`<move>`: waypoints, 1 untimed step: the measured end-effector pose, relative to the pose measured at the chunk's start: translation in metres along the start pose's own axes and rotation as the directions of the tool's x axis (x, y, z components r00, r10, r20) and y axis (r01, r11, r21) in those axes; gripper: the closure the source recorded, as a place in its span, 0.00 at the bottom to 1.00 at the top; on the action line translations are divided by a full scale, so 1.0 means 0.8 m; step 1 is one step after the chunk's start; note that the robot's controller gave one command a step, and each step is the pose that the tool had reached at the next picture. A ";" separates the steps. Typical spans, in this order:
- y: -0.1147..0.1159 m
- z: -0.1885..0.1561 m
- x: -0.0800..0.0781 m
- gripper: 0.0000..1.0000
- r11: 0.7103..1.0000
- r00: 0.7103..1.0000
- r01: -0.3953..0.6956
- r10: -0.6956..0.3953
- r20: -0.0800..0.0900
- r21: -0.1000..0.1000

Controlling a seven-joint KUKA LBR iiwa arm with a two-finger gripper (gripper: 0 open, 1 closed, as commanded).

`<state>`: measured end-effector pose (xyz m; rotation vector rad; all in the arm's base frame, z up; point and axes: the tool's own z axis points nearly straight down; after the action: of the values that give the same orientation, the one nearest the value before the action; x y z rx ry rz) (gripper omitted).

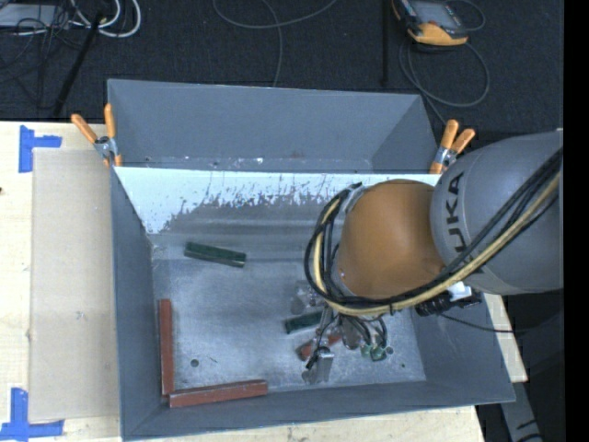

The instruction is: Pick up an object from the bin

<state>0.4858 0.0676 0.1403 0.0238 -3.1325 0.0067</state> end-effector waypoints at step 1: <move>-0.076 0.093 -0.058 0.00 1.000 1.000 0.014 -0.014 0.004 -0.001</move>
Offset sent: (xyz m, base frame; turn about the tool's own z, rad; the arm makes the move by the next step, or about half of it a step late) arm 0.0472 -0.0566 -0.0703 -0.0196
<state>0.5326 0.0069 0.0654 0.0454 -3.1364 0.0044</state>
